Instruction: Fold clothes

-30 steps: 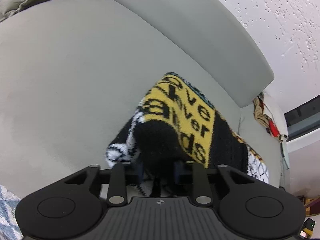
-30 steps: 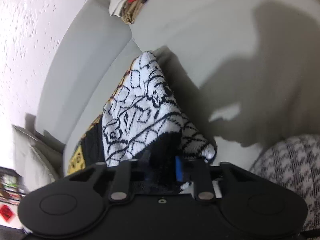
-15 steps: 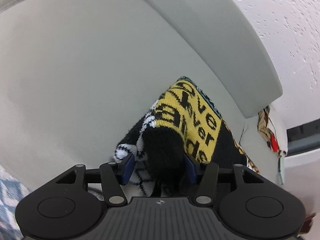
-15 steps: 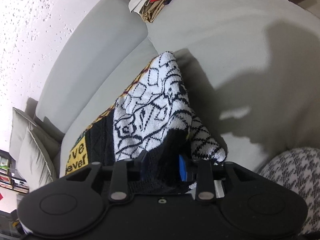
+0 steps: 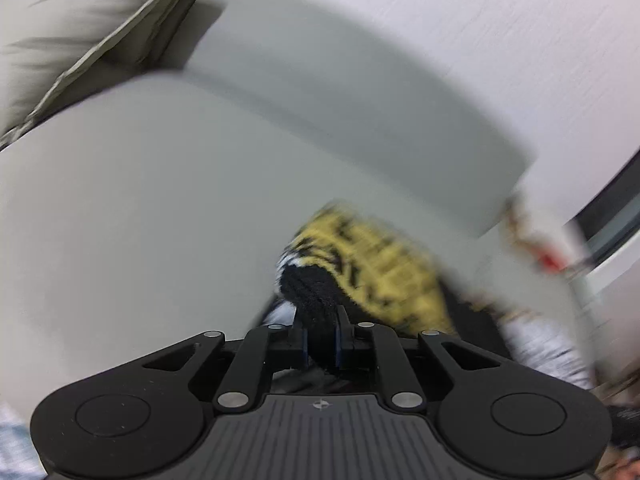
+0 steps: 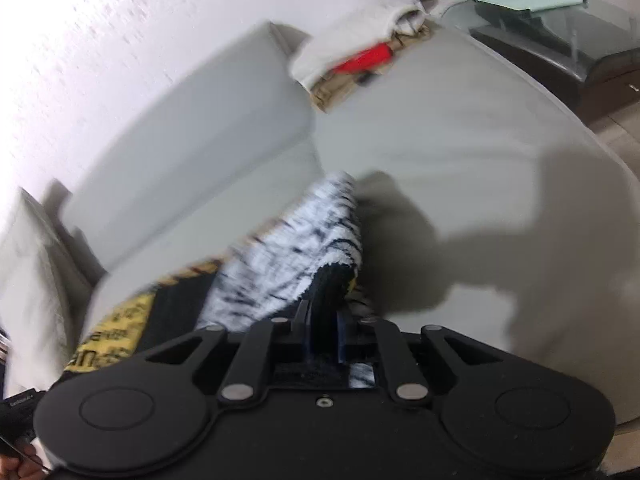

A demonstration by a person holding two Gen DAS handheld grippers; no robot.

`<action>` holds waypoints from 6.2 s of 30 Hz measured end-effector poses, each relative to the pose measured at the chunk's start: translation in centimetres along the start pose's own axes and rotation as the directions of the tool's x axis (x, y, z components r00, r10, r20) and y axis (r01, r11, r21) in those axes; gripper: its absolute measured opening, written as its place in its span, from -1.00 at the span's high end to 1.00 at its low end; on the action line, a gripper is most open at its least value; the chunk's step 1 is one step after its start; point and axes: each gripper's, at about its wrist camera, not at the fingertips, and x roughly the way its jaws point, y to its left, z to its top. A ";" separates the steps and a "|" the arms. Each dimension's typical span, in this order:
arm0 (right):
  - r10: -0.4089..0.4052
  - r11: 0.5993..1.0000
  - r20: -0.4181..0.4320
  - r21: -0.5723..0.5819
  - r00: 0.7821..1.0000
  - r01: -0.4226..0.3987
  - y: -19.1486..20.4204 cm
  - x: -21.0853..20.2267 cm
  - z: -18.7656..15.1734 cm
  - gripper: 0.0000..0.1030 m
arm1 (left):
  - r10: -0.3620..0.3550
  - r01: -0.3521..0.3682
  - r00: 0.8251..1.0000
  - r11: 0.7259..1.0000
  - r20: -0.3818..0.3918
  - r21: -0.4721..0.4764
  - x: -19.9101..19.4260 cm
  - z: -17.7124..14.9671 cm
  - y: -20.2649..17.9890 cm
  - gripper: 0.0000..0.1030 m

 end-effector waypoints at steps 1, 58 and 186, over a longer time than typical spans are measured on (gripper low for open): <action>-0.016 1.000 -0.012 -0.005 1.000 0.016 -0.1 0.3 -0.2 0.78 | 0.043 -0.042 0.998 0.999 -0.043 0.015 1.3 -0.6 0.3 0.73; -0.127 0.927 -0.074 -0.364 0.989 0.091 8.6 19.2 1.2 0.76 | 0.286 -0.305 0.951 0.826 0.114 0.473 12.1 3.6 -9.5 0.59; 0.017 0.977 0.165 0.207 0.986 -0.051 -8.7 -2.5 1.5 0.40 | -0.111 0.103 0.994 0.844 -0.017 0.526 -5.6 -3.8 -9.5 -0.05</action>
